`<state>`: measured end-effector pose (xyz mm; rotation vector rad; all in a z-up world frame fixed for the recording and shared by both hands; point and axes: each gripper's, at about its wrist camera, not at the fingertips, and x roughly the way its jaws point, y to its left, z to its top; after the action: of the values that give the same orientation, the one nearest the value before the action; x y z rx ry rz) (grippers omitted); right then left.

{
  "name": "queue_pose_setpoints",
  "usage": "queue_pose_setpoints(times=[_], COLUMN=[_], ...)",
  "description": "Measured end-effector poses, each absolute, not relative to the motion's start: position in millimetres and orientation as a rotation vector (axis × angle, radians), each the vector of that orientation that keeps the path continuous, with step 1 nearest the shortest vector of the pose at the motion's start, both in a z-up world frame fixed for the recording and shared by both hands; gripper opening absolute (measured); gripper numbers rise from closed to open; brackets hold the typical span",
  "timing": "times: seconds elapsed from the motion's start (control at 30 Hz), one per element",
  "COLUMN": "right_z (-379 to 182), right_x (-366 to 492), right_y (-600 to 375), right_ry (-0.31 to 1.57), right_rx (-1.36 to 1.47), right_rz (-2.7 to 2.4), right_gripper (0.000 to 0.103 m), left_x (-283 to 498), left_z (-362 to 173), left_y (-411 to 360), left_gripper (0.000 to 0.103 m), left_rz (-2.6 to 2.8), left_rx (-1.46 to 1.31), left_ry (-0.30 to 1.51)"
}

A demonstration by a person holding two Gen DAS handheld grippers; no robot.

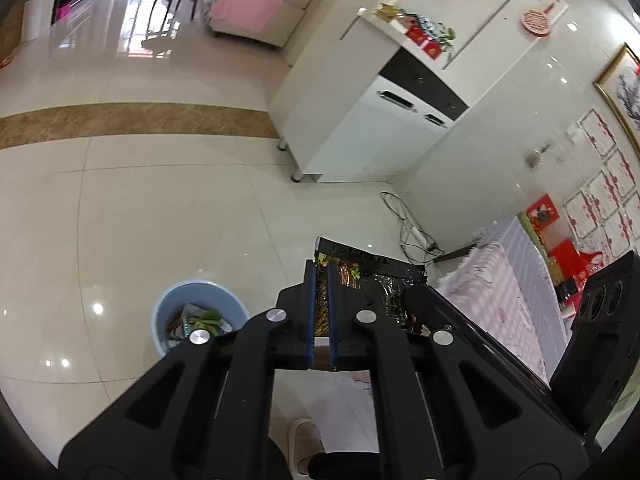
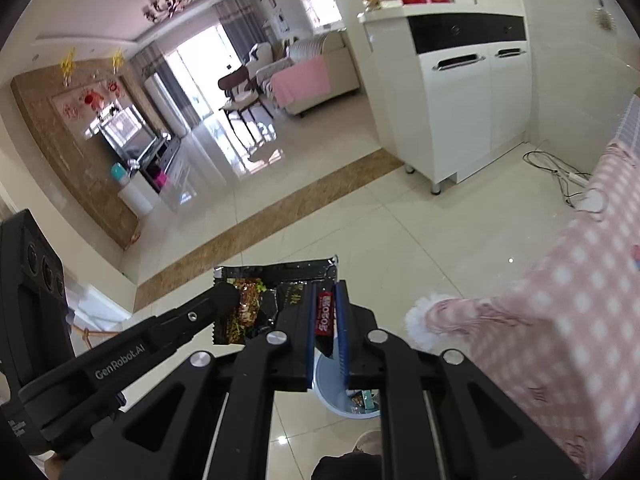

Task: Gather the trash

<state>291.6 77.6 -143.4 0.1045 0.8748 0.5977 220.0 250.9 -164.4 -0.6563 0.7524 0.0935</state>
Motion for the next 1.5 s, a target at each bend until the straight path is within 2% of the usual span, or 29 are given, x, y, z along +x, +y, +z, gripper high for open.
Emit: queue_pose_setpoints(times=[0.17, 0.2, 0.27, 0.3, 0.33, 0.53, 0.77, 0.83, 1.07, 1.33, 1.5], right_z=[-163.3, -167.3, -177.4, -182.8, -190.4, -217.0, -205.2, -197.2, -149.8, -80.5, -36.8], right_x=[302.2, 303.9, 307.5, 309.7, 313.1, 323.7, 313.5, 309.1, 286.8, 236.8, 195.1], right_y=[100.1, 103.7, 110.2, 113.5, 117.4, 119.7, 109.2, 102.9, 59.7, -14.6, -55.7], right_ry=[0.907, 0.91, 0.915, 0.923, 0.939, 1.002, 0.957, 0.93, 0.8, 0.604, 0.472], right_rx=[0.083, 0.077, 0.066, 0.058, 0.042, 0.015, -0.022, -0.028, -0.022, 0.027, 0.038], right_rz=[0.608, 0.608, 0.608, 0.605, 0.595, 0.563, 0.544, 0.536, 0.502, 0.438, 0.396], right_gripper=[0.013, 0.013, 0.021, 0.032, 0.036, 0.041, 0.048, 0.054, 0.06, 0.073, 0.078], left_x=[225.0, 226.6, 231.9, 232.8, 232.4, 241.0, 240.2, 237.0, 218.3, 183.9, 150.0], left_z=[-185.2, -191.0, -203.7, -208.2, -212.2, -235.8, -224.1, -210.8, -155.0, -80.9, -37.2], left_y=[271.8, 274.9, 280.6, 283.4, 286.2, 293.5, 278.3, 273.5, 248.5, 189.5, 148.1], left_gripper=[0.005, 0.011, 0.051, 0.075, 0.074, 0.075, 0.076, 0.076, 0.08, 0.085, 0.09], left_rz=[0.119, 0.127, 0.144, 0.178, 0.223, 0.285, 0.319, 0.33, 0.375, 0.354, 0.31], left_rx=[-0.694, -0.715, -0.756, -0.76, -0.748, -0.723, -0.622, -0.578, -0.427, -0.27, -0.194], left_ry=[0.79, 0.804, 0.839, 0.845, 0.84, 0.93, 0.929, 0.906, 0.801, 0.643, 0.521])
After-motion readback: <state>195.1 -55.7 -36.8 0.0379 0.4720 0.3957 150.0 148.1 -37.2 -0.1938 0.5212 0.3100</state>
